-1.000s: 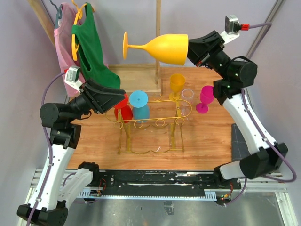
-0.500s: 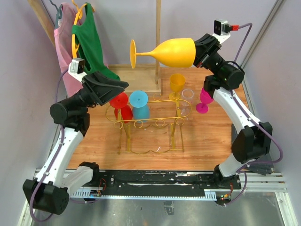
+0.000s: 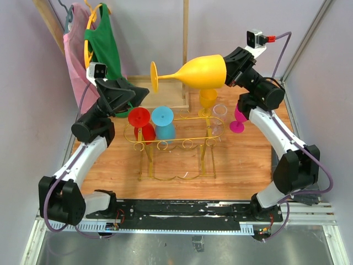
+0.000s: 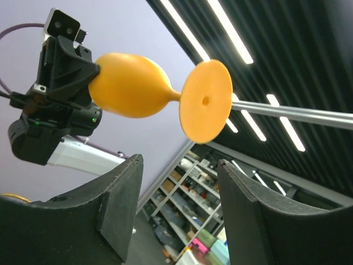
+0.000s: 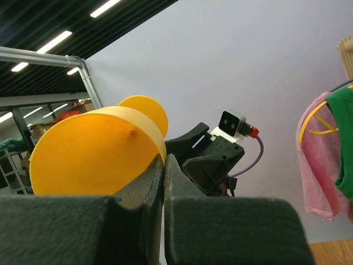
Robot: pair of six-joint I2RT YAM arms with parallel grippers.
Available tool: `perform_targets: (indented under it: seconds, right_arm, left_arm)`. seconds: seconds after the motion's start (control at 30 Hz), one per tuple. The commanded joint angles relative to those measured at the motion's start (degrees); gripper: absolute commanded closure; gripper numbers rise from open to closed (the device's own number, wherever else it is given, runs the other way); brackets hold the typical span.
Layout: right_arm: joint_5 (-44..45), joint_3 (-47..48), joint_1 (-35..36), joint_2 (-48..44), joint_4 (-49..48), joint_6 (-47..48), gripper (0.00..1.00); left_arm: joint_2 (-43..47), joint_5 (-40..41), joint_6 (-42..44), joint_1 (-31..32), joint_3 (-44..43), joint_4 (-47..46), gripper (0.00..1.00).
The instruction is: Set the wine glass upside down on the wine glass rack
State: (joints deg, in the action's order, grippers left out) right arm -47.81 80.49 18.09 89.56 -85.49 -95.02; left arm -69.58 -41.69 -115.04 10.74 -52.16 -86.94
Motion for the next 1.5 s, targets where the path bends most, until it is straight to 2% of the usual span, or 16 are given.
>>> perform_targets:
  seconds: [0.0,0.23,0.57,0.73,0.87,1.0,1.1,1.2,1.3,1.47]
  right_arm:
    - [-1.0,-0.8,3.4,-0.8,-3.5,1.8,0.99]
    - [-1.0,2.2,8.6,3.0,-3.5,3.0,0.99]
    - [1.1,3.2,10.4,5.9,-3.4,3.9,0.99]
    - [1.8,5.0,10.6,7.5,-3.4,3.4,0.99]
    - [1.7,5.7,11.0,8.4,-3.4,3.3,0.99]
    - [1.7,5.6,11.1,8.5,-3.4,3.3,0.99]
    - [1.8,5.3,11.2,8.5,-3.4,3.3,0.98]
    - [1.9,4.7,11.1,8.1,-3.4,3.6,0.93]
    - [1.9,3.8,10.9,7.5,-3.4,4.1,0.75]
    - [2.5,1.6,9.5,5.7,-3.4,4.8,0.69]
  left_arm:
    - [0.4,3.4,-5.5,0.3,-1.1,-14.6,0.38]
    - [1.5,3.7,-6.7,0.3,-1.3,-14.7,0.36]
    - [4.5,4.2,-8.1,0.3,-0.4,-14.7,0.41]
    - [5.6,4.5,-8.1,0.3,0.2,-14.7,0.65]
    - [5.6,4.5,-8.7,0.3,0.1,-14.7,0.76]
    - [5.7,4.6,-8.9,0.3,0.0,-14.7,0.99]
    - [5.9,4.4,-8.9,0.3,-0.6,-14.8,1.00]
    - [6.1,4.3,-9.6,0.3,-1.7,-14.8,1.00]
    - [6.2,4.3,-10.4,0.3,-3.4,-14.8,1.00]
    - [6.5,4.7,-11.4,0.3,-6.5,-14.7,1.00]
